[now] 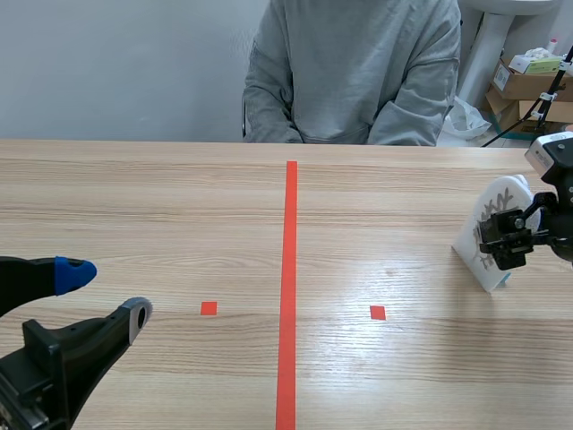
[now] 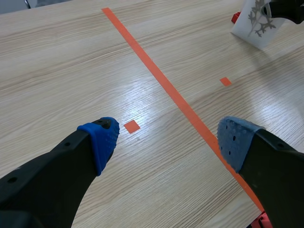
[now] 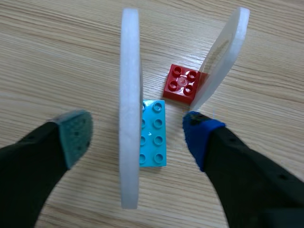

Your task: Do the leaf sorting experiment

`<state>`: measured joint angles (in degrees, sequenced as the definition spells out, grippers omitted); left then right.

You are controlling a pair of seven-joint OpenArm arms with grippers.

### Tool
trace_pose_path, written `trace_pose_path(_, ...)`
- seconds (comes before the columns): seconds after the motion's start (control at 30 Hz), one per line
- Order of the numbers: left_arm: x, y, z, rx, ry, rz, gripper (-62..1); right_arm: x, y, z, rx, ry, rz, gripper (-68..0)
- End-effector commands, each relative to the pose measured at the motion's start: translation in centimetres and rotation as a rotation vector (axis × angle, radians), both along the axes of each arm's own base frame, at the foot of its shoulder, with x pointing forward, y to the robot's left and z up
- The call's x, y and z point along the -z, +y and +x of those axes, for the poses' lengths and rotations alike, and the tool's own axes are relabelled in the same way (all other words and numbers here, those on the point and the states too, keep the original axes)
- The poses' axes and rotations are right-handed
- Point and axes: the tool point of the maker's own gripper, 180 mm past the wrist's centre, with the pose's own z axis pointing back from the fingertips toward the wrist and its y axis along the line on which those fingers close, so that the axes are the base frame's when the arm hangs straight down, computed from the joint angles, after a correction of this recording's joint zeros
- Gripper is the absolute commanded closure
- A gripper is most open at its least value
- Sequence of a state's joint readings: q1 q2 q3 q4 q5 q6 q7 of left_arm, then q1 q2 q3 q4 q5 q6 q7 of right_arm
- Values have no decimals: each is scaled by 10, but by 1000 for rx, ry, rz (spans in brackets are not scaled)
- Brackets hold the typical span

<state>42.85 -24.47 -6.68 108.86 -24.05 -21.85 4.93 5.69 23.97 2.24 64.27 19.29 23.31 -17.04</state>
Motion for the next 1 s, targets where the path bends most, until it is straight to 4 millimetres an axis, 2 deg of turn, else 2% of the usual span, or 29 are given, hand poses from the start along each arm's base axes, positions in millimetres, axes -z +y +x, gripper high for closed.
trace_pose_path(0.0,-11,-3,3,6,-33,-16,-454,-14,-4,8,-2,-37,-17,-461)
trace_pose_path(0.23,-9,-3,3,7,-28,-13,-454,-7,2,-6,-38,-11,-39,-467)
trace_pose_path(0.43,-9,-3,3,7,-27,-12,-454,-10,17,-35,-104,-10,-47,-467)
trace_pose_path(0.57,-9,-3,3,7,-27,-12,-454,-18,24,-64,-150,1,-46,-467)
trace_pose_path(0.73,-9,-3,3,7,-28,-12,-454,-32,43,-102,-238,6,-4,-467)
trace_pose_path(0.97,-9,-3,3,7,-28,-12,-454,-67,70,-134,-369,-32,30,-467)
